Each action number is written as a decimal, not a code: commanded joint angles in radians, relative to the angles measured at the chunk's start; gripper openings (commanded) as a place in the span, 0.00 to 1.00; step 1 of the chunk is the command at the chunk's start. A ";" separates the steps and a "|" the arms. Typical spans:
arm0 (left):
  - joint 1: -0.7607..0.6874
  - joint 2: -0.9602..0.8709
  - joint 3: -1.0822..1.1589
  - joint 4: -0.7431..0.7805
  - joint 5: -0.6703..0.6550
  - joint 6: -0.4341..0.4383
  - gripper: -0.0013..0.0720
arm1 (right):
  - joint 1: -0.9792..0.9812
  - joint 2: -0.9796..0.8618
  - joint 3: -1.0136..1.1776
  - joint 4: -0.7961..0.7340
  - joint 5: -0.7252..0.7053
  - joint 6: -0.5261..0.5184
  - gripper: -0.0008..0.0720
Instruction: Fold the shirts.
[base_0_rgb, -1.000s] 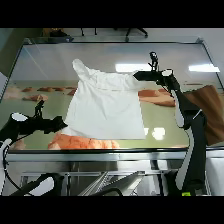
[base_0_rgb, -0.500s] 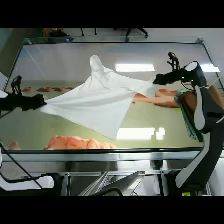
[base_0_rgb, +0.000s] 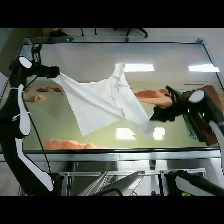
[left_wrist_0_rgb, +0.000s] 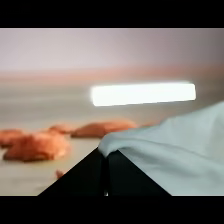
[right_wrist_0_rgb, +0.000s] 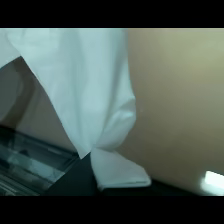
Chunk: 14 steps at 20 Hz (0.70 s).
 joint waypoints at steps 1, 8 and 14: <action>-0.066 -0.053 -0.010 0.016 0.129 -0.008 0.04 | 0.071 0.295 -0.377 0.146 -0.267 0.143 0.04; -0.049 -0.004 0.055 -0.129 -0.050 -0.040 0.95 | 0.068 0.356 -0.416 0.187 -0.388 0.027 0.54; 0.119 0.259 -0.170 -0.138 -0.395 -0.158 0.95 | -0.112 0.286 -0.294 0.108 -0.196 -0.061 0.56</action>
